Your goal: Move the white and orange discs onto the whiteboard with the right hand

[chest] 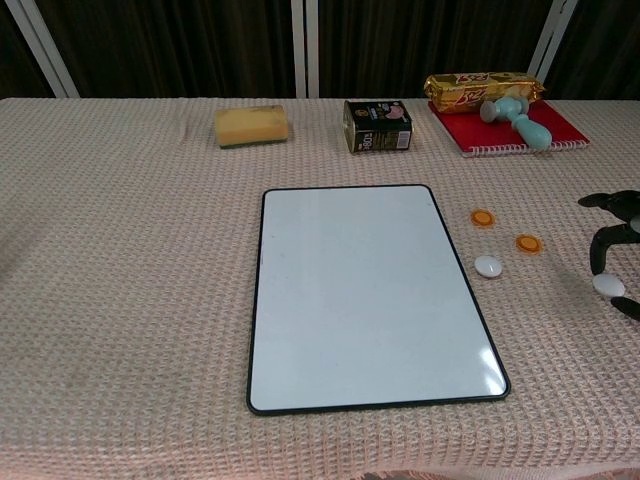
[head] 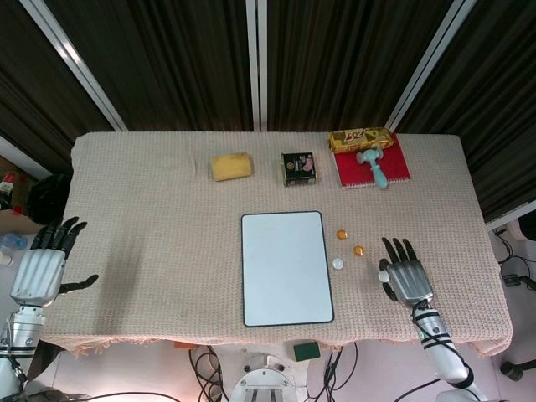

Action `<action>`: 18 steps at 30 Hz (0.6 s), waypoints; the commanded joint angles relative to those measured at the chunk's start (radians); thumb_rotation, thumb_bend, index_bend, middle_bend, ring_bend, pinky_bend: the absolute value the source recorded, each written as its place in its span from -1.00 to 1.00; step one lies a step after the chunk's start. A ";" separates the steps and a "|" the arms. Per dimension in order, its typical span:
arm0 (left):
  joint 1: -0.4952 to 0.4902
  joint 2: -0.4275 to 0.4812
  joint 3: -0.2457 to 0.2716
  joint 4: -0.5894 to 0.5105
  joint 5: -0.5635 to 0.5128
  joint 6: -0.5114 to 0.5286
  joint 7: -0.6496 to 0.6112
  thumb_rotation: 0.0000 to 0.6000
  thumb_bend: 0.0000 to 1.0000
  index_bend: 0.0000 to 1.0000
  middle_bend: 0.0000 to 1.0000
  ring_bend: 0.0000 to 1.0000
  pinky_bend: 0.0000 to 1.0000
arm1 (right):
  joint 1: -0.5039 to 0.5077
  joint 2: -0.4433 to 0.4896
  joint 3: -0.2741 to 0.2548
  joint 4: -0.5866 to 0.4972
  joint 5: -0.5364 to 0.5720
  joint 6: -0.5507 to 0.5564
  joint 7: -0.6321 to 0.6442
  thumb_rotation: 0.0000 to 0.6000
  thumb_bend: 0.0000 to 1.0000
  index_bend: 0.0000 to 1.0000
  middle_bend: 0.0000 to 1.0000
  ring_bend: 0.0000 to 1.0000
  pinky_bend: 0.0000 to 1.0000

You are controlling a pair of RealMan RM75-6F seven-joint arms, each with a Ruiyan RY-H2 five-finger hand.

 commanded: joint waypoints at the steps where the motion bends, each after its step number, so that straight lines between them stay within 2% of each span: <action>1: -0.001 0.001 0.001 -0.002 0.001 -0.002 -0.001 0.71 -0.92 -0.74 -0.83 -1.00 -0.77 | 0.028 0.005 0.021 -0.023 -0.047 0.019 -0.013 1.00 -0.27 0.09 -1.00 -1.00 -1.00; 4: -0.001 0.004 0.001 -0.004 0.004 0.000 -0.003 0.70 -0.92 -0.74 -0.83 -1.00 -0.77 | 0.081 -0.011 0.049 -0.040 -0.088 0.001 -0.040 1.00 -0.27 0.10 -1.00 -1.00 -1.00; 8: -0.002 0.004 0.001 -0.003 0.005 0.000 -0.002 0.70 -0.92 -0.74 -0.83 -1.00 -0.77 | 0.184 -0.056 0.102 -0.056 -0.083 -0.100 -0.083 1.00 -0.27 0.11 -1.00 -1.00 -1.00; 12: -0.003 0.006 0.002 -0.005 0.006 -0.002 -0.001 0.70 -0.92 -0.74 -0.83 -1.00 -0.77 | 0.301 -0.133 0.163 -0.040 -0.020 -0.231 -0.143 1.00 -0.27 0.11 -1.00 -1.00 -1.00; 18: -0.008 0.008 0.005 -0.003 0.007 -0.015 -0.011 0.70 -0.92 -0.74 -0.83 -1.00 -0.77 | 0.411 -0.245 0.211 0.029 0.140 -0.353 -0.211 1.00 -0.27 0.12 -1.00 -1.00 -1.00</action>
